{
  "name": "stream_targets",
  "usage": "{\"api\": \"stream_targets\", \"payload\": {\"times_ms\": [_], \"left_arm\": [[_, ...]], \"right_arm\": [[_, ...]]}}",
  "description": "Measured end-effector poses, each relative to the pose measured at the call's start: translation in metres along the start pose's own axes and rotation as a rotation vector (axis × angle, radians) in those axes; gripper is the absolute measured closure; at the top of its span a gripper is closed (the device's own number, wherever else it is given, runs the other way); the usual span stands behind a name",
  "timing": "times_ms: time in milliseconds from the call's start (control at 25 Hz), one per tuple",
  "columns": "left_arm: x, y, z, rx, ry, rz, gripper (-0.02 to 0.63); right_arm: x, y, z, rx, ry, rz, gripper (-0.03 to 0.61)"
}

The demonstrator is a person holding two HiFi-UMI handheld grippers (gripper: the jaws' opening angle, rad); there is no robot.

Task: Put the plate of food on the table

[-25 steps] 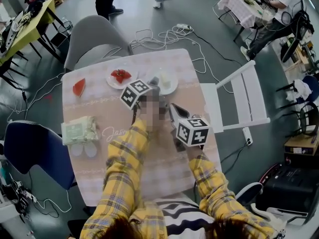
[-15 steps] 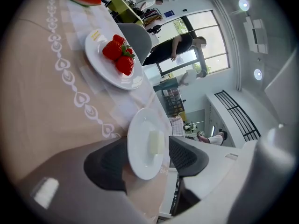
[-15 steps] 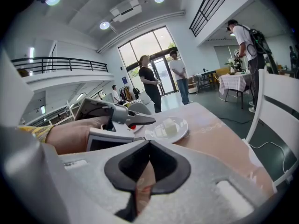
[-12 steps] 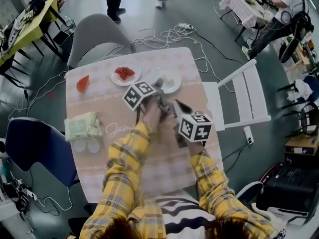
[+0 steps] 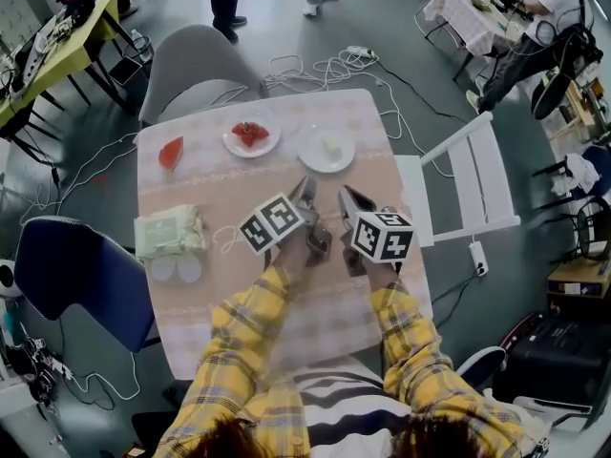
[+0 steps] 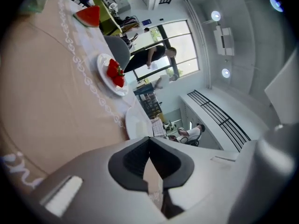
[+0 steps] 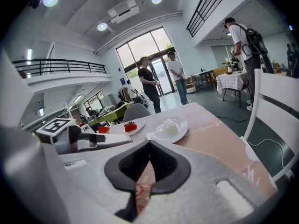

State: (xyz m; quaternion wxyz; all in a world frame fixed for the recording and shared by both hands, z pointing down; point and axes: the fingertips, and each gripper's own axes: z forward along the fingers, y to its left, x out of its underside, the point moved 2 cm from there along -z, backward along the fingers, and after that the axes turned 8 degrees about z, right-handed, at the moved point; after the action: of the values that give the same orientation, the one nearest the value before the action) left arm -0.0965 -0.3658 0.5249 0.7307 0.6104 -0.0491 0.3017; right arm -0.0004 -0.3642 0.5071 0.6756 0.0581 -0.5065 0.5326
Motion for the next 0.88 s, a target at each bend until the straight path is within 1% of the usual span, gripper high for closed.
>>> {"api": "stream_targets", "payload": {"times_ms": [80, 200, 320, 400, 480, 600, 720, 880], "left_arm": [[0.008, -0.011, -0.016, 0.042, 0.014, 0.058, 0.612], [0.015, -0.019, -0.039, 0.072, 0.021, 0.14, 0.612], [0.012, -0.024, -0.065, 0.082, -0.022, 0.258, 0.614], [0.013, -0.032, -0.08, 0.1, -0.033, 0.335, 0.614], [0.018, -0.04, -0.091, 0.127, -0.019, 0.374, 0.614], [0.026, -0.046, -0.108, 0.146, -0.001, 0.408, 0.614], [0.033, -0.054, -0.127, 0.157, 0.019, 0.486, 0.614], [0.044, -0.069, -0.147, 0.195, 0.056, 0.544, 0.614]], "right_arm": [[-0.001, 0.0, -0.006, 0.005, -0.008, -0.012, 0.58], [-0.003, 0.003, -0.013, 0.014, -0.03, -0.022, 0.58], [0.0, 0.008, -0.021, 0.015, -0.039, -0.03, 0.58], [0.004, 0.013, -0.027, 0.011, -0.047, -0.037, 0.58], [0.008, 0.019, -0.033, 0.007, -0.056, -0.051, 0.58], [0.014, 0.029, -0.044, 0.007, -0.062, -0.081, 0.58], [0.018, 0.038, -0.06, 0.005, -0.072, -0.1, 0.58], [0.025, 0.051, -0.079, -0.027, -0.073, -0.111, 0.58]]}}
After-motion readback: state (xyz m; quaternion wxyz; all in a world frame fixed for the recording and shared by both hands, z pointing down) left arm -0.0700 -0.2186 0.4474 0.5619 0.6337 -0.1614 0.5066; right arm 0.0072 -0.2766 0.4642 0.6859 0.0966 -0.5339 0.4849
